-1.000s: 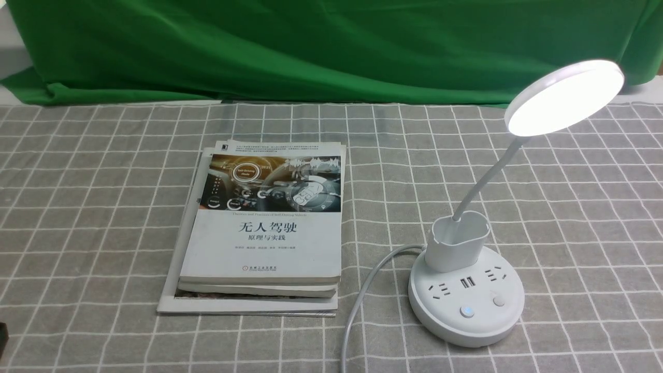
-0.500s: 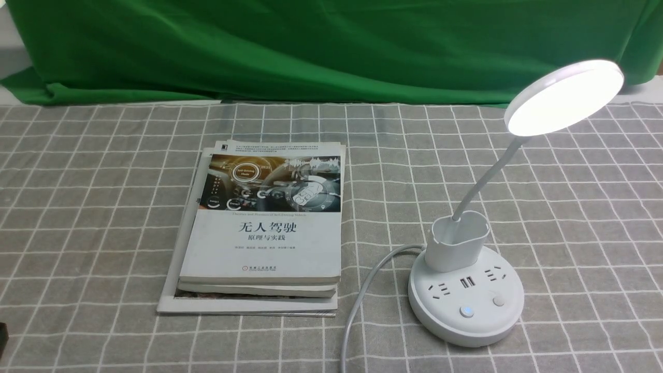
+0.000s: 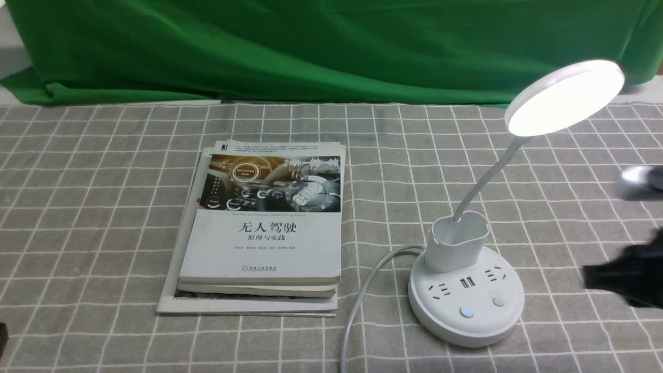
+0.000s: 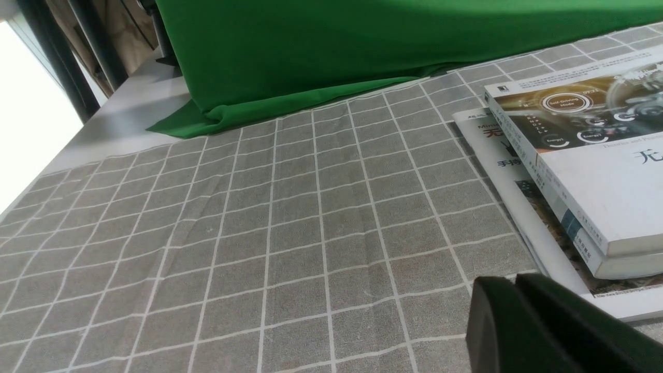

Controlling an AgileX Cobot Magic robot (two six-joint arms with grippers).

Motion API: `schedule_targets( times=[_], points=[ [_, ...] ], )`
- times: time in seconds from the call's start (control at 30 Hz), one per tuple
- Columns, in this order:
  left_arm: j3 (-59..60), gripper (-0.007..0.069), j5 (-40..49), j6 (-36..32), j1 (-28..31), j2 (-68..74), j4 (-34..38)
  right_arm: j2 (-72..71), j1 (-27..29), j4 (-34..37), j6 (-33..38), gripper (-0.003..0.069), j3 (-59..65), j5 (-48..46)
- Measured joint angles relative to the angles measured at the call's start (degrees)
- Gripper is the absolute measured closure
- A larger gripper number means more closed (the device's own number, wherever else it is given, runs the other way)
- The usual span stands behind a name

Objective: Turn off the desk lamp on the grey coffee tablecloth by hand.
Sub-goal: 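Press the power button on the lamp base to turn the lamp off with the right gripper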

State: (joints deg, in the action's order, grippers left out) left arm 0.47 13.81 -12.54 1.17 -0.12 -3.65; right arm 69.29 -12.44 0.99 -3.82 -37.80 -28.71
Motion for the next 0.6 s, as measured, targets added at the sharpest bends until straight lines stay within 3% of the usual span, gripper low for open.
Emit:
schedule_targets(
  times=[0.2, 0.6],
  points=[
    [0.00, 0.0604, 0.00, 0.00, 0.00, 0.00, 0.00, 10.19, -9.43, 0.31, 0.22, 0.0604, -6.54, -2.24],
    [0.00, 0.0604, 0.00, -0.05, 0.00, 0.00, 0.00, 20.42, -10.67, 1.94, -4.30, 0.0604, -7.53, 3.16]
  ],
)
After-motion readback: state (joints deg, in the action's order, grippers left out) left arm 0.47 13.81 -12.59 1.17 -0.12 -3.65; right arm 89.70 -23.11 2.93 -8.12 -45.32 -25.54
